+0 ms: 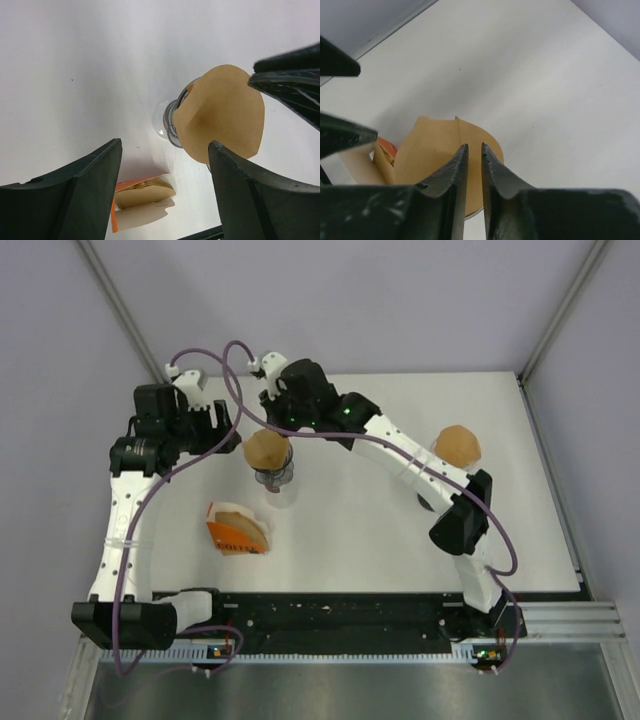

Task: Place the coffee filter in the dripper
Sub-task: Place the coffee filter in the coffee dripper.

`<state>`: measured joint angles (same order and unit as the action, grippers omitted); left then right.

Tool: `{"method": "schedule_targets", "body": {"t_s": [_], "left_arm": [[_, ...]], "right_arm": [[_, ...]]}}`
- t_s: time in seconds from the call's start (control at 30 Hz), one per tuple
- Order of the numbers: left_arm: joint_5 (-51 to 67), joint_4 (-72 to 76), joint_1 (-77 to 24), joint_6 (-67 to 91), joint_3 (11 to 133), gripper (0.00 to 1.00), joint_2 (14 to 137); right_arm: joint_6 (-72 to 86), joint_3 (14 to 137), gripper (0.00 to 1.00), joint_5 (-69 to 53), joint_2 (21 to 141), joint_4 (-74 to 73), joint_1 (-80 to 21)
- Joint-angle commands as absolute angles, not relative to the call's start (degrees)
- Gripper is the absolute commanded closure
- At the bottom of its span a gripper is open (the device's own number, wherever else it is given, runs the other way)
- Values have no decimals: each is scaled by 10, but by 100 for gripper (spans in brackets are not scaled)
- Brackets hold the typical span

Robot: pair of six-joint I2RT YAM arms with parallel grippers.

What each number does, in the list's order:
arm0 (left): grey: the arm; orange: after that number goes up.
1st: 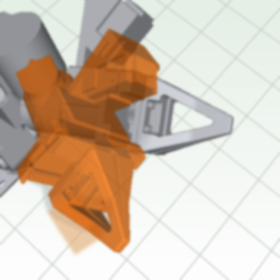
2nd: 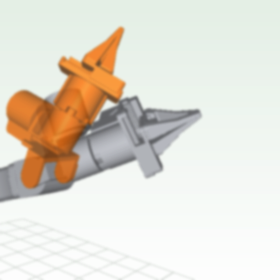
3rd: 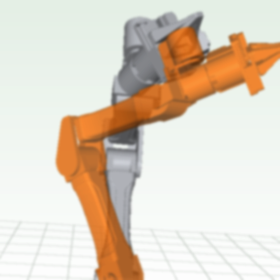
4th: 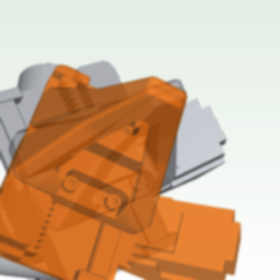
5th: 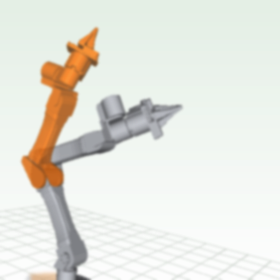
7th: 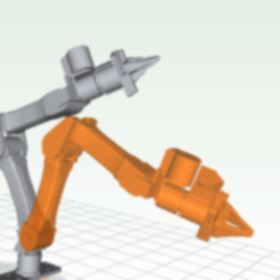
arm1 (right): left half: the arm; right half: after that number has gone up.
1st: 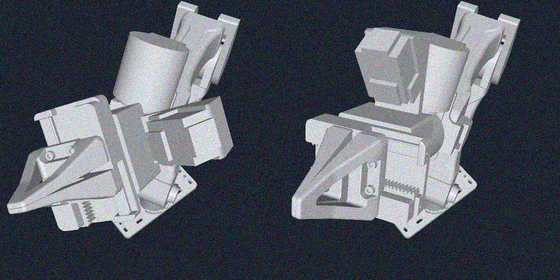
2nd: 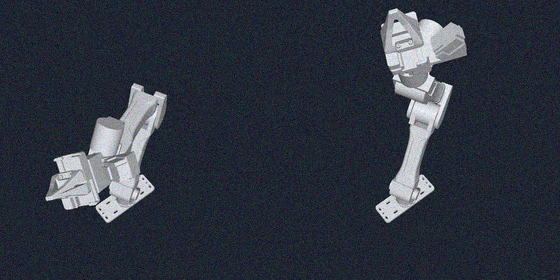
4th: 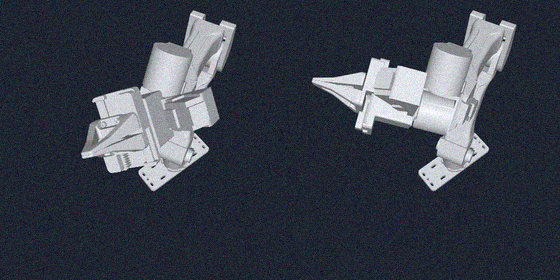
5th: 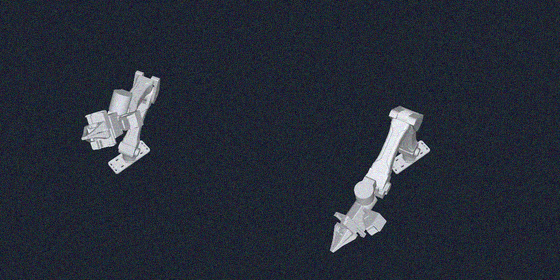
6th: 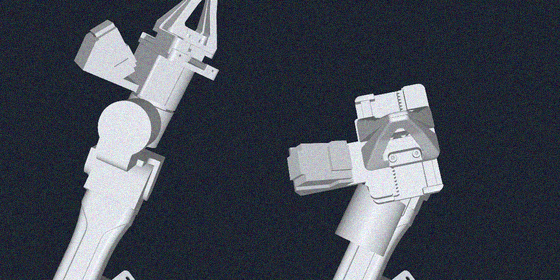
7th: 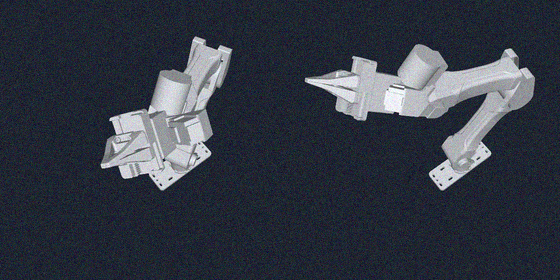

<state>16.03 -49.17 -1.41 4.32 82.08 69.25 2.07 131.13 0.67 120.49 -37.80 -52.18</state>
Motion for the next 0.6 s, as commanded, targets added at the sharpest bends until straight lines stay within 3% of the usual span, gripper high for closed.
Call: {"method": "schedule_targets", "body": {"t_s": [0.0, 0.03, 0.27, 0.57], "left_arm": [[182, -447, 21, 92, 803, 25, 673], [182, -440, 23, 103, 792, 25, 672], [217, -409, 26, 172, 733, 25, 671], [242, -375, 25, 206, 689, 31, 681]], "right_arm": [[4, 1267, 96, -18, 1158, -350, -540], [10, 1261, 100, -18, 1164, -358, -541], [36, 1350, 100, -24, 1249, -476, -551], [34, 1390, 100, -8, 1317, -489, -552]]}}
